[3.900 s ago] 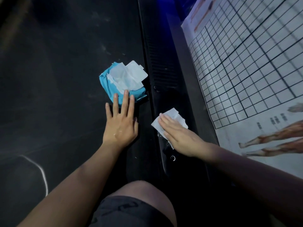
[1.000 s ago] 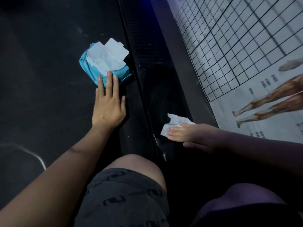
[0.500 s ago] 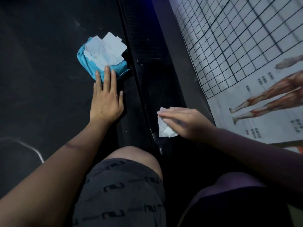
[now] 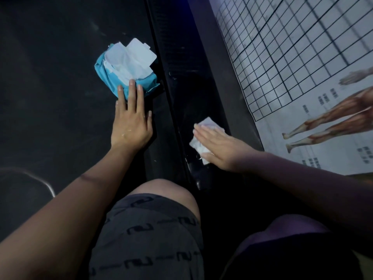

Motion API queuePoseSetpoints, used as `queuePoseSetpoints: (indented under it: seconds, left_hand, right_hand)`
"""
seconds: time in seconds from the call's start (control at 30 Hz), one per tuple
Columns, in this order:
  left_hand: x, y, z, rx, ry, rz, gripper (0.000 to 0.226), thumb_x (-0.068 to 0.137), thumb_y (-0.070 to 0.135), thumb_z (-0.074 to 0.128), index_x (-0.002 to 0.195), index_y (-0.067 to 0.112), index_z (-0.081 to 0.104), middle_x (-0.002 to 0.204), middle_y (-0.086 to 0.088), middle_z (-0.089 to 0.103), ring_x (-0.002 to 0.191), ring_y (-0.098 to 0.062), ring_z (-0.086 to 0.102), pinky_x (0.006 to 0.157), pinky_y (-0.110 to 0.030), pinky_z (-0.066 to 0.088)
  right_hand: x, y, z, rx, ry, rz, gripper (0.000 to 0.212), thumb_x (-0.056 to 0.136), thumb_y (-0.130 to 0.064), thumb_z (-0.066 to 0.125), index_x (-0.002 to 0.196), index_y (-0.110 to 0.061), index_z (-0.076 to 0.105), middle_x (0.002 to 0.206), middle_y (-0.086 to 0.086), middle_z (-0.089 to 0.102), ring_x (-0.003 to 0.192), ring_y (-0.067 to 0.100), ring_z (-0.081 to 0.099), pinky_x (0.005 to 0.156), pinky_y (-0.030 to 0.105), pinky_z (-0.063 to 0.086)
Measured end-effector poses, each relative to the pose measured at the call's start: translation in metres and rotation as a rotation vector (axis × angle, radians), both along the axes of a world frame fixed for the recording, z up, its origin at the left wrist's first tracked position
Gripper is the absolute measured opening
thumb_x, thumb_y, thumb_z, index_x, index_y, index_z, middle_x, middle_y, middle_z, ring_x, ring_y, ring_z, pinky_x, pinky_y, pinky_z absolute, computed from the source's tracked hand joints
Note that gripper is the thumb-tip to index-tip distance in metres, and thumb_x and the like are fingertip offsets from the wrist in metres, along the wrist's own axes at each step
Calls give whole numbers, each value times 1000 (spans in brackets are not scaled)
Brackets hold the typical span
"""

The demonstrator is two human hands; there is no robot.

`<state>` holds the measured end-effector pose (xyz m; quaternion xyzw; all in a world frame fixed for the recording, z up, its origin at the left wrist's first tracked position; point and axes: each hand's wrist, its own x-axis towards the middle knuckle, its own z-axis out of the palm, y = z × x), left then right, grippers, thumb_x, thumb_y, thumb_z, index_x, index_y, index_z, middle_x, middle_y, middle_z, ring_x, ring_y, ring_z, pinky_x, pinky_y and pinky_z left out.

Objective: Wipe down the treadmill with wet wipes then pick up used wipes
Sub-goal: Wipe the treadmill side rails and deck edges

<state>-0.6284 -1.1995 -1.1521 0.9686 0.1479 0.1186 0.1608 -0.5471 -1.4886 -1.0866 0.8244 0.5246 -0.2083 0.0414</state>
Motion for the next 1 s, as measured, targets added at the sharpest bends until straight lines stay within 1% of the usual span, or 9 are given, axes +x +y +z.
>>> queuePoseSetpoints:
  seconds: [0.07, 0.17, 0.27, 0.37, 0.53, 0.7, 0.83, 0.93, 1.0]
  left_hand:
    - [0, 0, 0, 5, 6, 0, 71, 109, 34, 36, 164, 3, 4, 172, -16, -4, 157, -45, -4, 128, -56, 14]
    - [1, 0, 0, 11, 14, -2, 71, 109, 34, 35, 164, 3, 3, 172, -16, -5, 157, -44, -5, 128, -55, 13]
    - [0, 1, 1, -2, 8, -4, 71, 109, 34, 36, 164, 3, 3, 173, -15, -5, 157, -43, -5, 128, -54, 13]
    - [-1, 1, 0, -4, -1, -3, 70, 109, 32, 36, 164, 3, 4, 173, -15, -4, 157, -43, -5, 128, -54, 13]
    - [0, 1, 0, -6, 9, -3, 71, 109, 33, 36, 164, 3, 3, 173, -15, -5, 157, -43, -4, 128, -55, 14]
    - [-1, -1, 4, -43, 18, 3, 71, 108, 33, 37, 164, 4, 3, 173, -13, -7, 157, -42, -6, 127, -55, 16]
    - [-1, 0, 4, -50, 18, 2, 71, 109, 34, 35, 164, 5, 1, 173, -12, -8, 158, -41, -7, 127, -56, 16]
    - [-2, 0, 5, -62, 19, 2, 71, 109, 34, 35, 164, 6, 1, 173, -12, -8, 158, -41, -7, 127, -56, 16]
    - [-2, 0, 4, -65, 18, 2, 71, 109, 35, 34, 164, 6, 1, 173, -12, -7, 158, -41, -6, 127, -56, 17]
  right_hand:
    - [-1, 20, -5, -23, -50, -61, 70, 106, -50, 17, 160, -13, -9, 167, 0, -20, 152, 9, -22, 126, 38, -8]
    - [-5, 36, -7, -46, -86, -82, 71, 106, -51, 10, 159, -10, -13, 166, 4, -24, 151, 12, -26, 126, 40, -9]
    - [-12, 30, -3, -46, -61, -13, 69, 107, -46, 14, 159, -7, -10, 167, 6, -21, 152, 15, -23, 125, 38, -12]
    - [-19, 13, -8, -40, -107, 85, 71, 105, -48, 13, 160, -7, -4, 167, 6, -16, 153, 15, -20, 125, 37, -11]
    - [5, -1, 1, -105, -93, 117, 72, 107, -51, 20, 159, -11, -10, 166, 1, -22, 151, 9, -24, 125, 35, -11]
    - [15, 9, 6, -119, -102, -36, 72, 107, -49, 18, 158, -10, -15, 165, 3, -27, 150, 10, -28, 126, 39, -9]
    - [3, 5, 4, -145, -152, -9, 74, 107, -49, 18, 157, -7, -14, 166, 7, -25, 151, 15, -27, 126, 42, -7]
    - [-7, 9, 7, -126, -53, -103, 77, 106, -50, 25, 158, -11, -14, 166, 2, -23, 151, 11, -26, 127, 43, -6]
    - [-11, 16, 17, -31, 82, -202, 76, 105, -48, 35, 161, -16, -5, 168, -5, -15, 152, 5, -20, 127, 39, -5]
